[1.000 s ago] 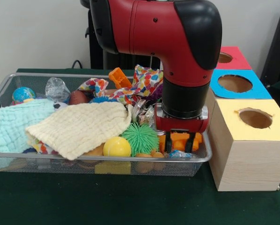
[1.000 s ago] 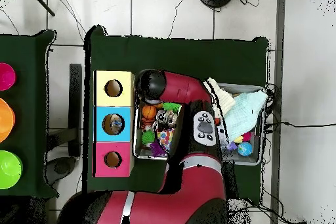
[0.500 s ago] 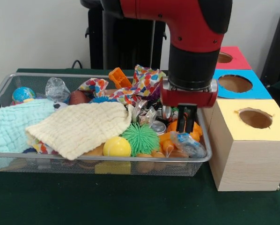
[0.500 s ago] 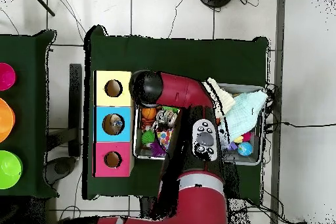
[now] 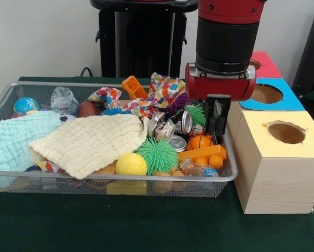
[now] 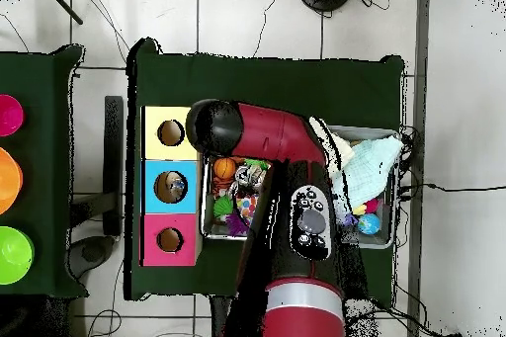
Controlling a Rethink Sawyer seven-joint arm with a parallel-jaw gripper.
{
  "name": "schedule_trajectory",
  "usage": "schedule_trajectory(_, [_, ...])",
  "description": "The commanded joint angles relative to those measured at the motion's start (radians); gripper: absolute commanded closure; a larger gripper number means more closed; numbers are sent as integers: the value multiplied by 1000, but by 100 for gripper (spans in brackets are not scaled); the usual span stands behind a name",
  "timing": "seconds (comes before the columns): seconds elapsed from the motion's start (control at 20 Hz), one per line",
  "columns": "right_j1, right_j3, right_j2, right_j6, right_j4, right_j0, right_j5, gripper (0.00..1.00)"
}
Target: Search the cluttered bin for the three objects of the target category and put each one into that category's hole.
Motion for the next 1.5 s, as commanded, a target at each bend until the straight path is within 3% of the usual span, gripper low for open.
schedule_trajectory(0.05, [2,110,32,101,-37,-6,23,100])
schedule_trajectory(0.45, [21,104,40,94,-42,-14,1,100])
schedule_trajectory(1.05, [140,24,55,65,-64,-35,-80,100])
schedule_trajectory(1.5, [164,34,73,31,-73,-68,-137,100])
